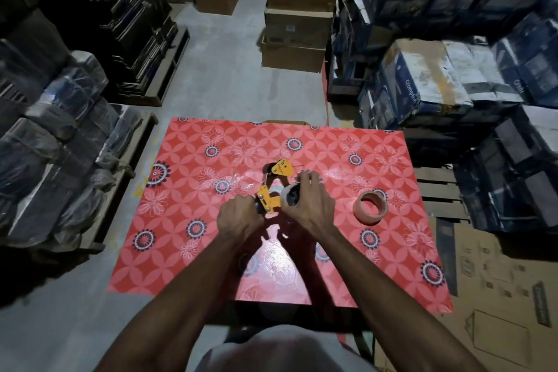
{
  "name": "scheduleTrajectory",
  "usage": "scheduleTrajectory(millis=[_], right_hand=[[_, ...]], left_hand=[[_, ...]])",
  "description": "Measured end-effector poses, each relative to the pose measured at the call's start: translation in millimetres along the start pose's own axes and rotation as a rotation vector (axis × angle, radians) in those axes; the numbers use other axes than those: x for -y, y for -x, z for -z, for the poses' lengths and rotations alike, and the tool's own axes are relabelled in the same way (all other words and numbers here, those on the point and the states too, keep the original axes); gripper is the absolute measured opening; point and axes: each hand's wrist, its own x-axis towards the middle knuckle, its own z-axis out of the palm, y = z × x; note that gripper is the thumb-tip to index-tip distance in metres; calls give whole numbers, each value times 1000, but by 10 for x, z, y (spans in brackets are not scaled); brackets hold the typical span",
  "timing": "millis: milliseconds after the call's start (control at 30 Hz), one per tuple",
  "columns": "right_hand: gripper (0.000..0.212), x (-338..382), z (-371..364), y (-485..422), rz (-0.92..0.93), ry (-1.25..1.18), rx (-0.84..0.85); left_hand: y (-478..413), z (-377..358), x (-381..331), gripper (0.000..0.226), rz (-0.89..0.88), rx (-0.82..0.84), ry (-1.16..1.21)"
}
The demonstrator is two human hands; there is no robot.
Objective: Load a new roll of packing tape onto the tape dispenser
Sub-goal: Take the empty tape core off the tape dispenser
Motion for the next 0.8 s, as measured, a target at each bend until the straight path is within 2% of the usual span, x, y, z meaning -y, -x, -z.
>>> scheduleTrajectory(millis=[133, 200, 267, 433, 700, 800], right_hand=[[93, -100, 38, -73, -102, 138, 44], [98, -182, 48, -118, -147, 70, 130], [93, -216, 39, -146, -129, -20, 185], [76, -168, 9, -144, -39, 32, 131], [77, -51, -101, -79, -28, 47, 125], [71, 15, -65, -45, -53, 23, 90]], left_hand=[[99, -71, -173, 8, 30, -16, 103], [105, -89, -207, 8, 50, -14, 115], [105, -92, -206, 7, 65, -13, 116], [109, -99, -148, 10, 73, 3, 101], [23, -117, 5, 12, 41, 21, 71], [-38, -81, 9, 17, 31, 21, 62]])
